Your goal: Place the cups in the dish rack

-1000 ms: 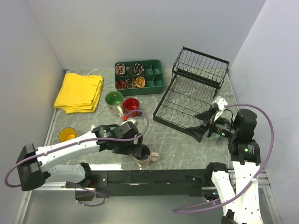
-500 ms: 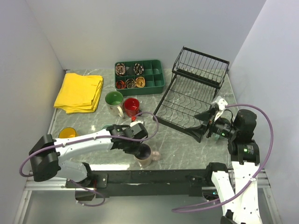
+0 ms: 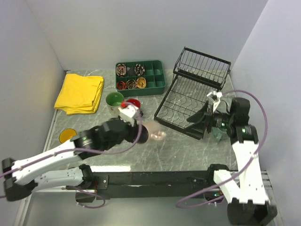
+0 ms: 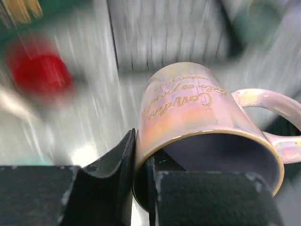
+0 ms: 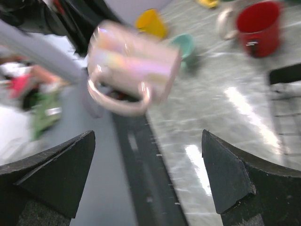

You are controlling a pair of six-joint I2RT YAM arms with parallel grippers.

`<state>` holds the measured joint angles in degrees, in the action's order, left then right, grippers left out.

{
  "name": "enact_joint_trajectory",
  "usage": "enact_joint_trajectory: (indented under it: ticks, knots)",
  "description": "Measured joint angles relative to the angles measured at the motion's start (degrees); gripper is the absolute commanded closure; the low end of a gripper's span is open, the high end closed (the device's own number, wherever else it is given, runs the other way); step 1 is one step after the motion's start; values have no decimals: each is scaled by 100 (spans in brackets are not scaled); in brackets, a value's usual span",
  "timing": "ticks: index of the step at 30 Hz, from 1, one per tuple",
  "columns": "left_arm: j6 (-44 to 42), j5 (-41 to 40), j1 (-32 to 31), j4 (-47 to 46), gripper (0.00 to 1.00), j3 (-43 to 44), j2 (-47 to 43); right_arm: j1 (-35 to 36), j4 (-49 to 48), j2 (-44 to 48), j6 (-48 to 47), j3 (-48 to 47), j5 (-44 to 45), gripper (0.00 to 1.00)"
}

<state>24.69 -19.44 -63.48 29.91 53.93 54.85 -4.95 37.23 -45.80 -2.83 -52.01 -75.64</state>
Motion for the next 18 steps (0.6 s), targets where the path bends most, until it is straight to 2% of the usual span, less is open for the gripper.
enact_joint_trajectory:
  ticks: [4,7,11,13,16,18]
  knots:
    - [-2173,-332,2,-2549,99,-778,-758,365,192,-739,107,-402,-439,0]
    - [-3536,-326,2,-3676,99,-914,-575,868,225,-1003,367,-542,-507,0]
    - [-4673,-199,2,-4363,99,-695,153,1360,-577,-1003,1550,-393,-476,0]
    - [-5051,-146,2,-4553,99,-656,374,1484,-1558,-881,2573,-61,-422,0]
    - [-5394,-129,17,-4658,99,-581,457,1589,-2601,-868,3781,323,-330,0]
    - [-5508,-118,22,-4686,99,-514,461,1679,-2820,-992,4087,330,-308,0]
